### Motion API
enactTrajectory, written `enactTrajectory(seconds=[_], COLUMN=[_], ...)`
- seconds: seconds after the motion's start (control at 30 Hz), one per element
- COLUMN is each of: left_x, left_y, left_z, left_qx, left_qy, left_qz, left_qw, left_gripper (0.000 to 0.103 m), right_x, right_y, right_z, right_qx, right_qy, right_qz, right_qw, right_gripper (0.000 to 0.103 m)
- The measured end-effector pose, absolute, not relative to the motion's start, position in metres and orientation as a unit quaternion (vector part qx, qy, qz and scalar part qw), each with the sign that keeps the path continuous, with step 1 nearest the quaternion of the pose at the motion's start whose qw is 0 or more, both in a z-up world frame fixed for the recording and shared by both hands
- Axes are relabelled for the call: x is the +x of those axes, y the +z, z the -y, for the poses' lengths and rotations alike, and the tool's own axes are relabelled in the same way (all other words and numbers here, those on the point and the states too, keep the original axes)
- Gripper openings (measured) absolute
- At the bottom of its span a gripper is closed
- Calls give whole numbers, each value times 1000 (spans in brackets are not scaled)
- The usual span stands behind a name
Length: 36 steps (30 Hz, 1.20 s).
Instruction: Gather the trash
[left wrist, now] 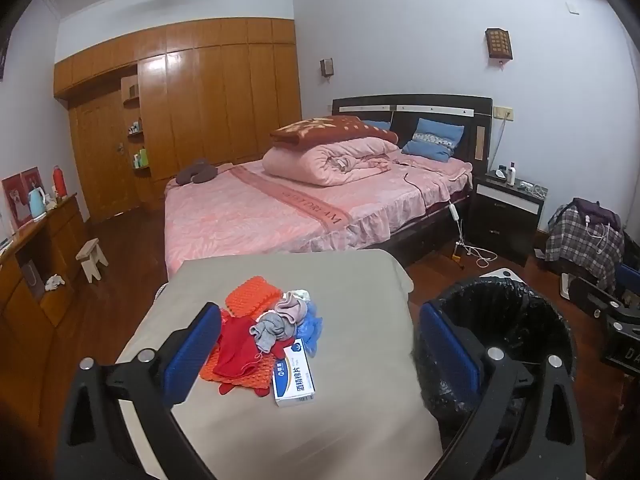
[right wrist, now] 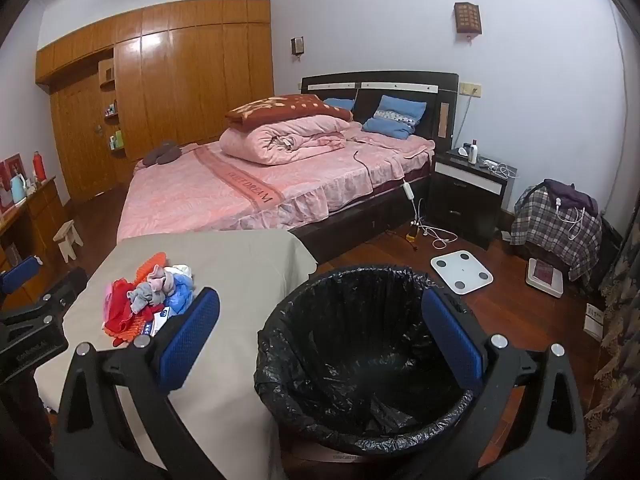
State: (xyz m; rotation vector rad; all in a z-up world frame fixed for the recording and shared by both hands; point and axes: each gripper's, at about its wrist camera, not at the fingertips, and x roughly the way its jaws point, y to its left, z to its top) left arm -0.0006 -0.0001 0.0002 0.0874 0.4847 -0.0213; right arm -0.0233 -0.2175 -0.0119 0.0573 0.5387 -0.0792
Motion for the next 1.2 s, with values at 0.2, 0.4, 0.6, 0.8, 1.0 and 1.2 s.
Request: enactTrajectory(seconds=[0.2, 0.4, 0.6, 0.8, 1.0, 1.2], left_x=[-2, 1, 0, 1, 1, 1], left_y=[0, -1, 0, 0, 0, -1], left_z=[4, 0, 0, -1, -1, -1], left_qx=[46, 39, 37, 37, 36, 36], left_qy=[-10, -12, -12, -12, -12, -12], left_qz=[-243, -246, -246, -246, -247, -247], left_qw=[969, 968, 968, 968, 968, 968], left_gripper=[97, 97, 97, 97, 97, 97], right_x=[-23, -22, -25, -25, -27, -27], right_y=[-12, -9, -11, -11, -8, -7], right_z=[218, 224, 222, 222, 221, 222], right_qx=[27, 24, 24, 25, 23, 25], right_qy=[-40, -40, -42, -42, -43, -43], right_qz=[-265, -266, -264, -264, -266, -266], right_qw=[963, 963, 963, 963, 963, 963], right_gripper=[98, 98, 98, 98, 98, 98])
